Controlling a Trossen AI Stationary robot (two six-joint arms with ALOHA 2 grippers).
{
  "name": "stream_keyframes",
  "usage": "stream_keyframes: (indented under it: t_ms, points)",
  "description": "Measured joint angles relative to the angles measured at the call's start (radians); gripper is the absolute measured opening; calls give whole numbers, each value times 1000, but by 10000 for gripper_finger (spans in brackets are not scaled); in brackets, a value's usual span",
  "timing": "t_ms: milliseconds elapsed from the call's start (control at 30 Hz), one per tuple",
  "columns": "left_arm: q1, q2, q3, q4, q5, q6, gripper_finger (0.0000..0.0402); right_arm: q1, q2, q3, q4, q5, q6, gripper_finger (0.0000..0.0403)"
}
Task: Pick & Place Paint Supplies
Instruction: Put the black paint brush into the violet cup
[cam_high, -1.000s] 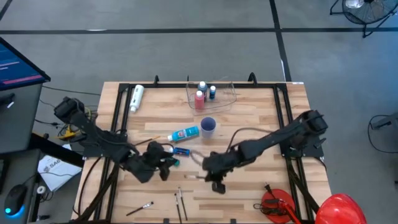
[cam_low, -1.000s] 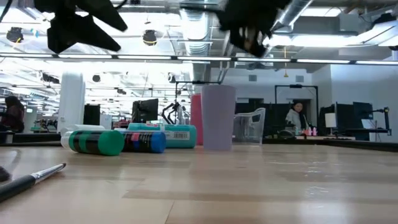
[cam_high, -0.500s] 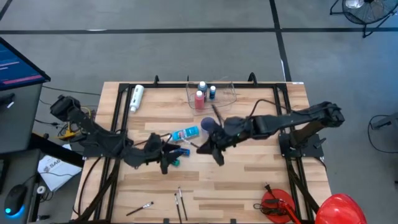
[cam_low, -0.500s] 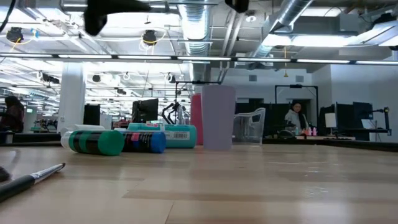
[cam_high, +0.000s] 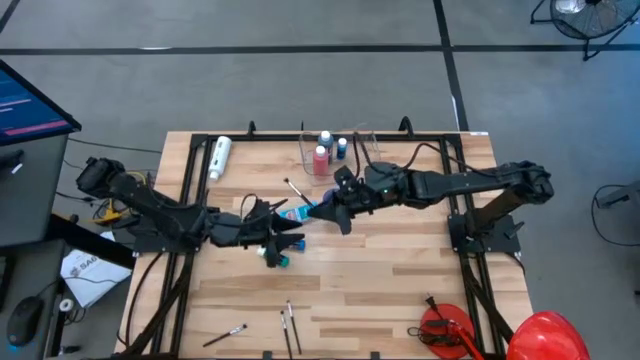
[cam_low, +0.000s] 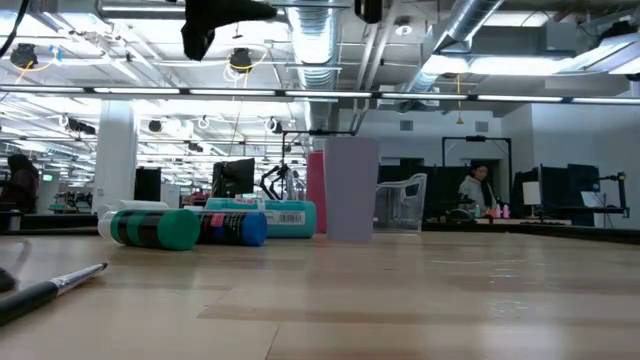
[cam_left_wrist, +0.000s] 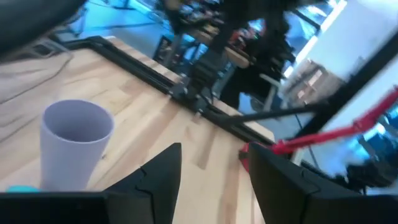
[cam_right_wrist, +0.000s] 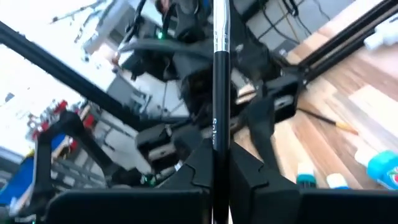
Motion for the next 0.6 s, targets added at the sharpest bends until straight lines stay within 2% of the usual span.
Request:
stream_keyframes:
  t_ms: [267,600]
  points:
    - [70,-41,0,-1,180,97,177,-36,1,0,96,50,4,11]
    - [146,-66,0,-19,293,121,177,-44,1,0,120,72,1,11]
